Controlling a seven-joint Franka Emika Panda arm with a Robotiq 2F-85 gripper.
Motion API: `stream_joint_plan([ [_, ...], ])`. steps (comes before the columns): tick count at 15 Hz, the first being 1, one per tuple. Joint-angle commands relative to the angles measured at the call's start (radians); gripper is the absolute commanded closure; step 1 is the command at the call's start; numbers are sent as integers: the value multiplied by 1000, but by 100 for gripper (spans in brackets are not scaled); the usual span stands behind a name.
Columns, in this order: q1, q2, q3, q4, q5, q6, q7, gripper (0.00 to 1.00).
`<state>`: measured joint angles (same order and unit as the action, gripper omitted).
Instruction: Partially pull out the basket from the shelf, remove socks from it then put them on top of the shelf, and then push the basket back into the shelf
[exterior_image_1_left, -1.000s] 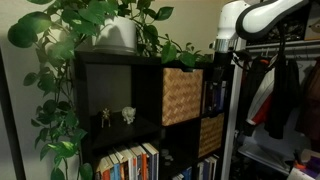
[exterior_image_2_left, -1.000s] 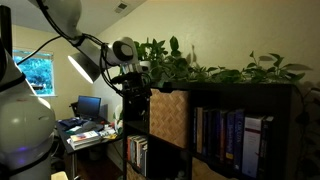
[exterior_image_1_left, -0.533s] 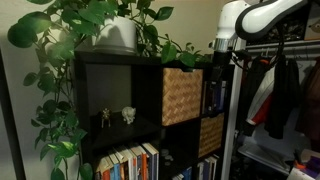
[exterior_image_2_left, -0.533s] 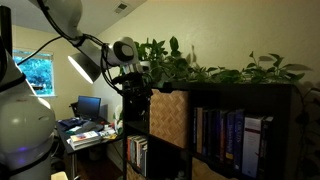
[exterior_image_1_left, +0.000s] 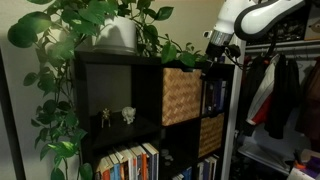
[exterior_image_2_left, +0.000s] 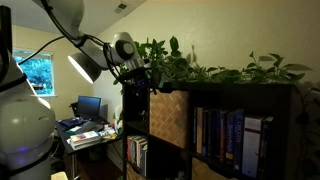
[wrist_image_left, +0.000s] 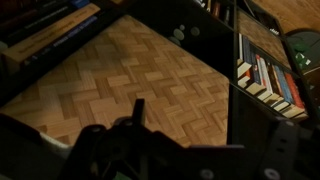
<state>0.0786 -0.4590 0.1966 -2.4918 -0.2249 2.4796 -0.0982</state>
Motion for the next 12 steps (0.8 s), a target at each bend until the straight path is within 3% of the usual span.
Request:
stream_joint_plan([
  [1, 11, 61, -32, 34, -46, 129, -56, 0],
  [5, -5, 140, -38, 74, -91, 256, -91, 0],
  [12, 2, 263, -59, 136, -106, 366, -166, 0],
])
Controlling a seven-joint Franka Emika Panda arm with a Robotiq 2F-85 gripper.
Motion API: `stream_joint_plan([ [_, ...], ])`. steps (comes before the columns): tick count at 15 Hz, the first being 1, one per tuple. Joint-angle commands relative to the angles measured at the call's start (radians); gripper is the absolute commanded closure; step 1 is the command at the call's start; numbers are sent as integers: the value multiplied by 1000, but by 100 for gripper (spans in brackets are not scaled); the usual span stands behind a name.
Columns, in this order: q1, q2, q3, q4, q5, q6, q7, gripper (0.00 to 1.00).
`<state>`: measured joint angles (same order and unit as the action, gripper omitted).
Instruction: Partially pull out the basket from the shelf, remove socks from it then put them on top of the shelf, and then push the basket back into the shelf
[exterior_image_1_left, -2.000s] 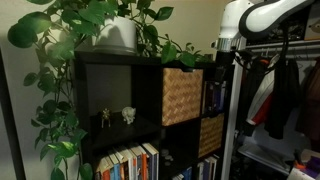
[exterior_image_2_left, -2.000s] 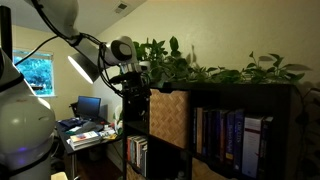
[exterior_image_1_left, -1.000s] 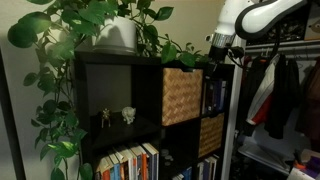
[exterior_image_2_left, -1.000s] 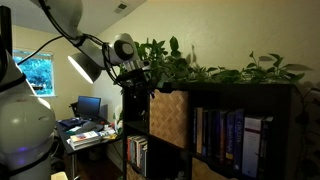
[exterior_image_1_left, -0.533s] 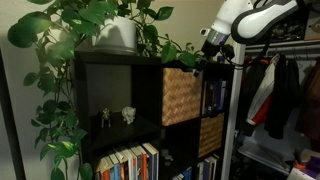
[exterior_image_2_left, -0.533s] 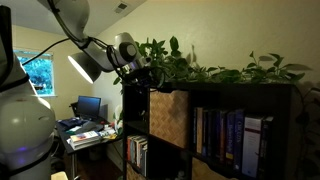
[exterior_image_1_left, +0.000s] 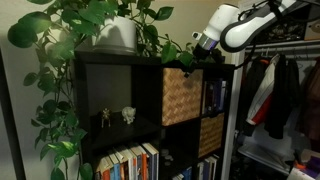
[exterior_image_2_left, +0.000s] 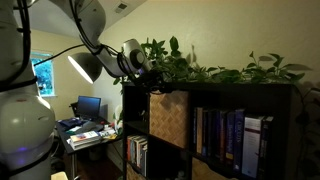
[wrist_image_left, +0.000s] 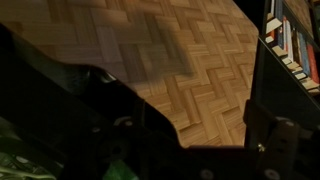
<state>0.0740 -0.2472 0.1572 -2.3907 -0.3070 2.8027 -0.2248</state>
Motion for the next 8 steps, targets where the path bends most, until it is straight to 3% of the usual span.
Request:
stream_joint_plan([
  [1, 6, 63, -19, 42, -28, 52, -47, 0],
  [8, 11, 84, -23, 46, -56, 54, -88, 0],
])
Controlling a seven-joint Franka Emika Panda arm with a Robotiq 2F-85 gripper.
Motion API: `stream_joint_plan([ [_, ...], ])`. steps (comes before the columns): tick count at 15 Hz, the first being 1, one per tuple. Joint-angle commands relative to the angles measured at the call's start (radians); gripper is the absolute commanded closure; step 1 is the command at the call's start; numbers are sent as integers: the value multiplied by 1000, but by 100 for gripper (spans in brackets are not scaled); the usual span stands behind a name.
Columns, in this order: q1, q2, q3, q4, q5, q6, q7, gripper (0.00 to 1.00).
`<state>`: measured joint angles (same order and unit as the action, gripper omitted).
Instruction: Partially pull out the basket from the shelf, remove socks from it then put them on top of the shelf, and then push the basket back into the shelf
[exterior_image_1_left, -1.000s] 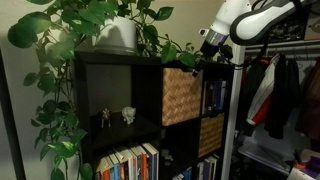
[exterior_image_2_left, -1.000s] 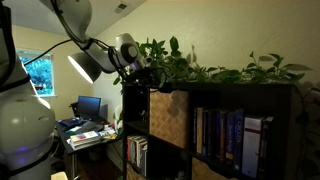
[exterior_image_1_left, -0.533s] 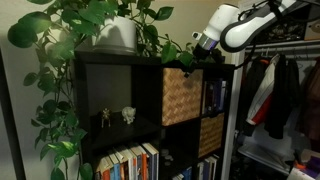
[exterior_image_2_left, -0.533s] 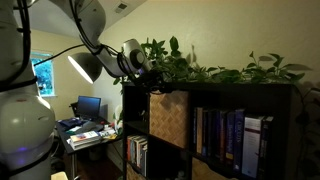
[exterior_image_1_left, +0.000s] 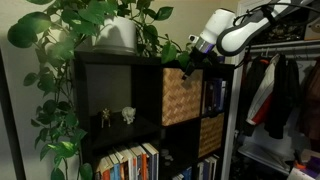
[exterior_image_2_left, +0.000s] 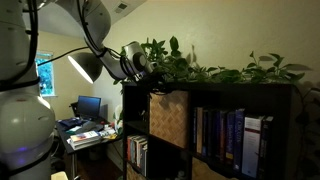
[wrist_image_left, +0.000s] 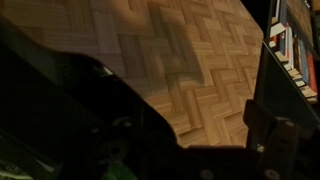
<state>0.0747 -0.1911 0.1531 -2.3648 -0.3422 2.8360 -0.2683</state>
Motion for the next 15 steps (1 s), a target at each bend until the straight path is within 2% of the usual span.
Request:
stream_joint_plan([
  [1, 7, 26, -19, 19, -29, 24, -48, 0],
  [4, -33, 24, 6, 27, -114, 30, -17, 0],
  [9, -57, 34, 2, 25, -267, 38, 27, 0],
  [15, -51, 55, -7, 21, -317, 45, 27, 0],
])
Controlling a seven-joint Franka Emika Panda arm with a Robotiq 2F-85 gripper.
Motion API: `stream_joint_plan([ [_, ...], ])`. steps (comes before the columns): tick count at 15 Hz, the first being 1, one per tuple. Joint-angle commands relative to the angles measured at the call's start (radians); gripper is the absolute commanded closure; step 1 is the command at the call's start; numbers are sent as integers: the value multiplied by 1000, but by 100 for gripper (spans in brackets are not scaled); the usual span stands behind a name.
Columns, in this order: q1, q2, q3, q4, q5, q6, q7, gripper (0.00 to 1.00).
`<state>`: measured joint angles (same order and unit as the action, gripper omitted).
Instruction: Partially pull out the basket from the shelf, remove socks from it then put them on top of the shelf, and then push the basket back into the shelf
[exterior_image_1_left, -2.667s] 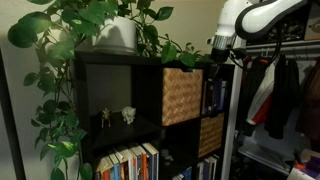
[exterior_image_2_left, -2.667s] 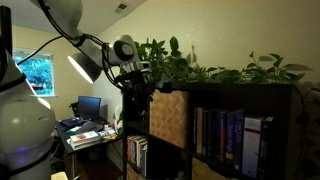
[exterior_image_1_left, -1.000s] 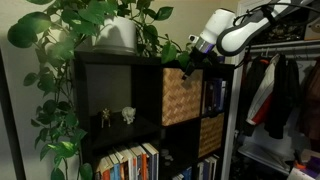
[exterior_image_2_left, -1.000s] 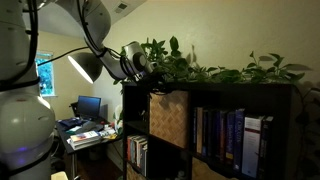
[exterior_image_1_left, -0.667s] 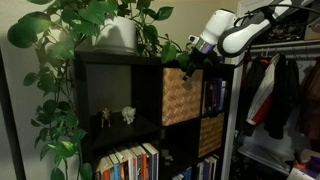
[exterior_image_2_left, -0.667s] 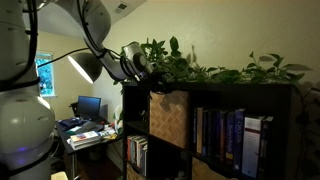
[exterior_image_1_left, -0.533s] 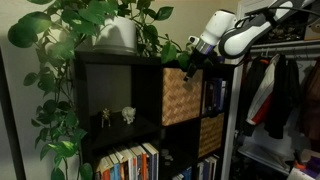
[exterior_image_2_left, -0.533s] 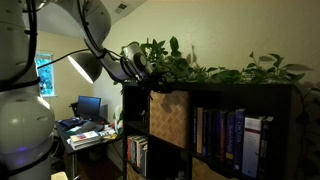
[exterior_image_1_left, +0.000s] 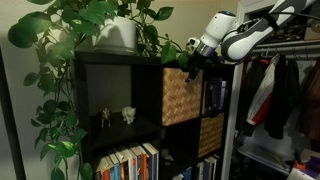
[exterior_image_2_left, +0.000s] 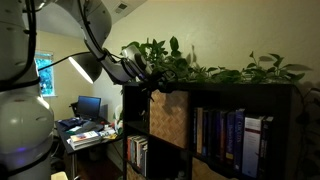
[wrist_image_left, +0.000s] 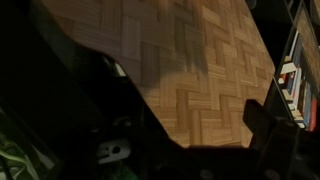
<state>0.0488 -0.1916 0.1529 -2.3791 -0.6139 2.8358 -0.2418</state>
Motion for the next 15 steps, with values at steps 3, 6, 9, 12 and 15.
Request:
stream_joint_plan([
  [3, -11, 44, -15, 16, -18, 31, -25, 0],
  [6, 24, 20, -38, -14, 54, 10, -86, 0],
  [9, 69, -17, -59, -50, 203, -37, -228, 0],
  [12, 109, -63, -86, -66, 357, -104, -393, 0],
  [15, 121, -92, -104, -67, 418, -159, -476, 0],
])
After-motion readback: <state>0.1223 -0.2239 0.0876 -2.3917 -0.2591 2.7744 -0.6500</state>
